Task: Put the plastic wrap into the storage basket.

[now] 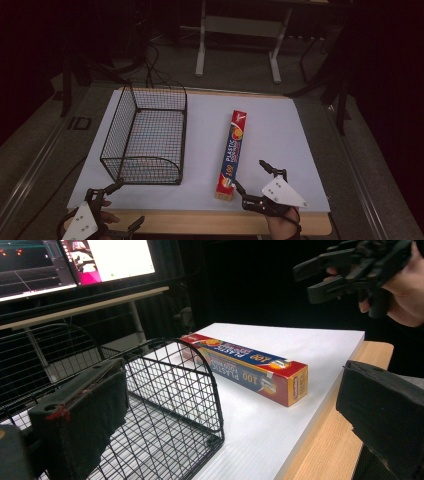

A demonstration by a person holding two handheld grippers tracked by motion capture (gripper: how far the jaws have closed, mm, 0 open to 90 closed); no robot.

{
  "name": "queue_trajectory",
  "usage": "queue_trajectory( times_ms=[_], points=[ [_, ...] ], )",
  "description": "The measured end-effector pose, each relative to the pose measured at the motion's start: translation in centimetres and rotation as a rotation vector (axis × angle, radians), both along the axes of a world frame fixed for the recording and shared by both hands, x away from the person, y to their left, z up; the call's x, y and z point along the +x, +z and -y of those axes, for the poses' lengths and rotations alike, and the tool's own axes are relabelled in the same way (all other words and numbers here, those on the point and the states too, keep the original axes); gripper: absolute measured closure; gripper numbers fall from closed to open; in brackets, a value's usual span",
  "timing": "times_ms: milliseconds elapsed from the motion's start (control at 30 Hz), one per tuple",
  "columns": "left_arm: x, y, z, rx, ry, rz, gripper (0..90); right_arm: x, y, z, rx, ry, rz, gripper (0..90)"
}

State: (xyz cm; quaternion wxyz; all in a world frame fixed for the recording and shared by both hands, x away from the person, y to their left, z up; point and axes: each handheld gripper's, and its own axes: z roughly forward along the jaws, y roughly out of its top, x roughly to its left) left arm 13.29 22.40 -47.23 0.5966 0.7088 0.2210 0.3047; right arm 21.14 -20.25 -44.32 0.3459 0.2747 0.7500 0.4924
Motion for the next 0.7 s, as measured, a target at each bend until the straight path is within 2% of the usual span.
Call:
queue_trajectory(
  times_ms=[33, 100, 333, 433, 533, 567, 667, 700],
  points=[
    [0.0, 0.0, 0.0, 0.0, -0.003, 0.0, 0.9, 1.1, -0.1, -1.0, -0.05, -0.019, -0.041, 14.0],
    [0.0, 0.0, 0.1, 0.001, -0.005, 0.0, 0.9, 1.6, -0.2, -1.4, -0.042, -0.021, -0.061, 13.4],
    [0.0, 0.0, 0.1, 0.009, -0.005, 0.002, 0.9, 3.4, -0.1, -2.8, -0.044, -0.058, -0.081, 11.4],
    [-0.1, 0.0, 0.1, 0.007, -0.006, 0.002, 0.9, 3.7, -0.1, -2.9, -0.042, -0.053, -0.09, 11.0],
    [-0.1, 0.0, 0.1, 0.009, -0.006, 0.003, 0.9, 5.4, -0.6, -3.7, -0.056, -0.098, -0.135, 10.0],
    [-0.1, 0.0, 0.2, 0.011, -0.005, 0.003, 0.9, 5.4, -0.6, -3.7, -0.056, -0.098, -0.135, 10.0],
    [-0.1, 0.1, 0.2, 0.005, -0.006, 0.007, 0.9, 6.7, -0.9, -4.0, -0.037, -0.134, -0.193, 9.4],
    [-0.2, 0.1, 0.2, 0.003, -0.008, 0.009, 0.9, 6.7, -0.9, -4.0, -0.037, -0.134, -0.193, 9.4]
  ],
)
